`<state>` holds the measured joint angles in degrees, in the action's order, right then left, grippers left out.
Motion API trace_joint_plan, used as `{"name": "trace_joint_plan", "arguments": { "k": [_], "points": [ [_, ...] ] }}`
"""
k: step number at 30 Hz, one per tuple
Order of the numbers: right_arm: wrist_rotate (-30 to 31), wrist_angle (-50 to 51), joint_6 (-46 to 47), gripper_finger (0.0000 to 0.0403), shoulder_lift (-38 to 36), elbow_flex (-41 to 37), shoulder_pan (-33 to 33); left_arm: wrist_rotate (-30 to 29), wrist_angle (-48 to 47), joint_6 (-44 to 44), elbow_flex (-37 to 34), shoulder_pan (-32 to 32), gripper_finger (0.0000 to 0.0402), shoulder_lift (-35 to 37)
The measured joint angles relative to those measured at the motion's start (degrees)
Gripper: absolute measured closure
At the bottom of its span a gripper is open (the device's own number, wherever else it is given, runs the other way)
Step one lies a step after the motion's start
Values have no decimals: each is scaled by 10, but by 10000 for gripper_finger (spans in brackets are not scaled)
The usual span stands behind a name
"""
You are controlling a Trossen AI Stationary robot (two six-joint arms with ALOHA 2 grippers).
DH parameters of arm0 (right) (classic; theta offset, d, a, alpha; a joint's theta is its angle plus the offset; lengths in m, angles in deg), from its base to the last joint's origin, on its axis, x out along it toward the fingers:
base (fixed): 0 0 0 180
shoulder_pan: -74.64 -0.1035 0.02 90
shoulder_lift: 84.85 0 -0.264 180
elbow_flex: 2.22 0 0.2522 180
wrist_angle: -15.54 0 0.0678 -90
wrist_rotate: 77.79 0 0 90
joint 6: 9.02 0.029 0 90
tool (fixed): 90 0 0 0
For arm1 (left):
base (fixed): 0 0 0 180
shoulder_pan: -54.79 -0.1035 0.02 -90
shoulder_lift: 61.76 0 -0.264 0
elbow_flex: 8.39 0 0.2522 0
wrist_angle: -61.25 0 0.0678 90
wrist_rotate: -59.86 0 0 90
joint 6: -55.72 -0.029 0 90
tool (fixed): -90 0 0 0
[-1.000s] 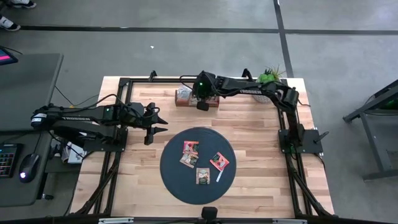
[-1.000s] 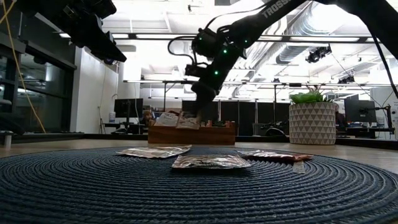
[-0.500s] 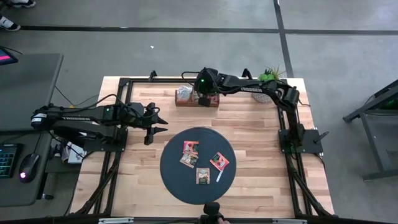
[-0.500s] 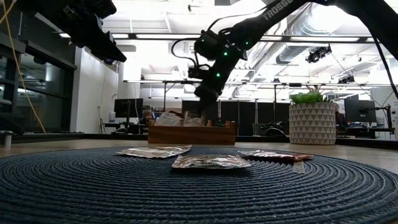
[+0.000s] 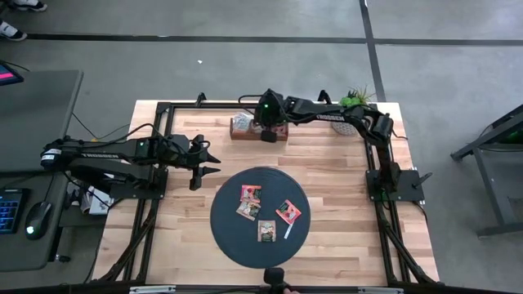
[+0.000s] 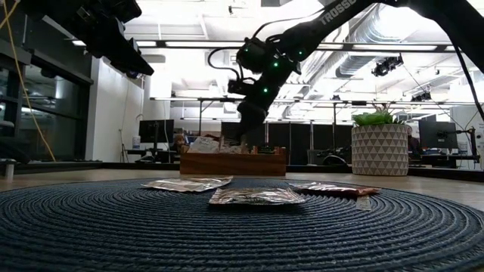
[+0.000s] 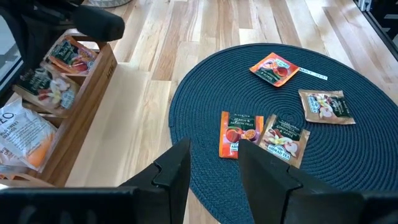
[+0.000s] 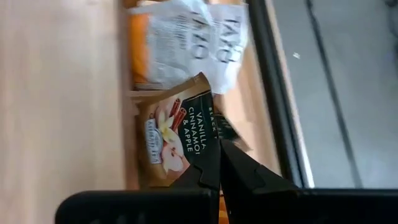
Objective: Pick & Place Tea
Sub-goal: Put the brown tea bag into the middle section of the wooden organizer
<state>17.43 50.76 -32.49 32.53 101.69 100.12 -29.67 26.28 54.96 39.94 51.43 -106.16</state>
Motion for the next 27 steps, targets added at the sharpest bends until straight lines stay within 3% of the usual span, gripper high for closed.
{"name": "trace_joint_plan", "arguments": {
  "k": [4, 19, 27],
  "points": [
    [-43, 4, -16, 403, 0, 0, 0, 0, 0, 0, 0, 0, 270, 0],
    [-18, 1, -12, 400, 0, 0, 0, 0, 0, 10, 0, 0, 270, 0],
    [-9, -1, -15, 355, 0, 0, 0, 0, 0, 10, 0, 0, 270, 0]
  ]
}}
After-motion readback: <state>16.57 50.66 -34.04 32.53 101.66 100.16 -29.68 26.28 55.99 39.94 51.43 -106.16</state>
